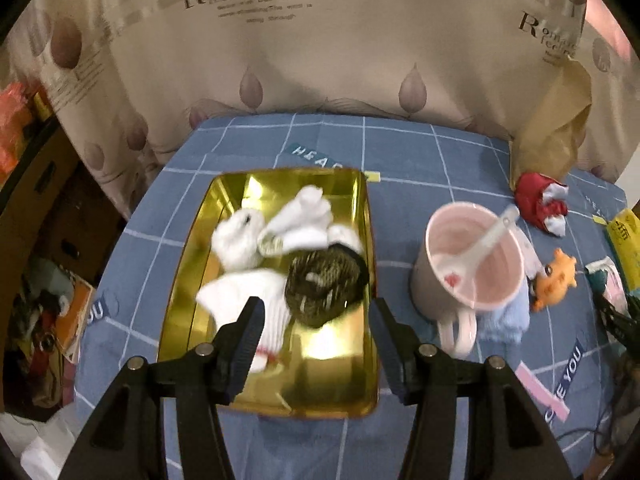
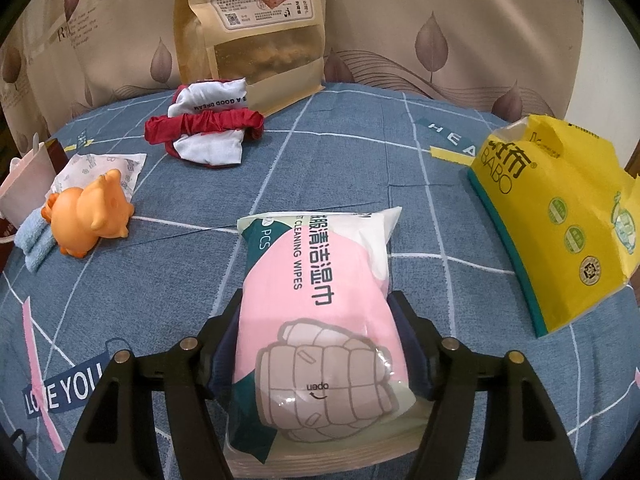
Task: Organize soft objects
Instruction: 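Carry the pink wipes pack into the gold tin with the right gripper and release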
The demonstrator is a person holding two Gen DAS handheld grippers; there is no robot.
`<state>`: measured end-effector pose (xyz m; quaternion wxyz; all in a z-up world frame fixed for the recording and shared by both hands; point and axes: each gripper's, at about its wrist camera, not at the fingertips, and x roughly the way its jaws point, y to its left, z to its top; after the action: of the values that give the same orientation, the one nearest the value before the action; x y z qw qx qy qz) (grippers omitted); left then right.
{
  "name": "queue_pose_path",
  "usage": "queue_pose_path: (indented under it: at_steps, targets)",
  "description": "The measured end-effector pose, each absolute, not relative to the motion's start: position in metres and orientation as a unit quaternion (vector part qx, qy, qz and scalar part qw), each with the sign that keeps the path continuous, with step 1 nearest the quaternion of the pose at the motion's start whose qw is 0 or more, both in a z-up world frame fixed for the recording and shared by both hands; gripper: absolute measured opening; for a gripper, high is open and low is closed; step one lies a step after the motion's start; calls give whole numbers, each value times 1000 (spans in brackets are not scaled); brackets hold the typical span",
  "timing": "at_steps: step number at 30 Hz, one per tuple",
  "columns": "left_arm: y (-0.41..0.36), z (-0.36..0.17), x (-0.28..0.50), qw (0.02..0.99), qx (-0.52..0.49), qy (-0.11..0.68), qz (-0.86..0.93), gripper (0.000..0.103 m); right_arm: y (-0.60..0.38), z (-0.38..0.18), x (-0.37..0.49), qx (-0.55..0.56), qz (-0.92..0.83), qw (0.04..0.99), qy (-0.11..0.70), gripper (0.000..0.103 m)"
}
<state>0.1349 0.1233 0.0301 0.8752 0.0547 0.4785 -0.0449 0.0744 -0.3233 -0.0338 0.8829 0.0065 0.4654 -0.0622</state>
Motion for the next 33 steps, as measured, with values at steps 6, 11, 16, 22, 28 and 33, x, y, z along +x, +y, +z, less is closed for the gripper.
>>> queue_pose_path:
  at_steps: [6, 11, 16, 22, 28, 33]
  targets:
    - [150, 24, 115, 879, 33, 475, -16, 55, -317, -32, 73, -12, -62, 885, 461, 56]
    - [183, 13, 105, 879, 5, 475, 24, 55, -315, -31, 73, -12, -68, 885, 461, 55]
    - [217, 3, 94, 879, -32, 471, 67, 55, -314, -28, 73, 6, -93, 878, 469, 53]
    - [244, 4, 86, 882, -70, 454, 106, 55, -298, -5, 78, 13, -103, 884, 456, 53]
    - [251, 3, 85, 883, -78, 447, 120, 55, -252, 37, 92, -8, -62, 902, 428, 53]
    - [259, 5, 84, 884, -84, 439, 136, 55, -184, 67, 111, -39, 8, 912, 409, 53]
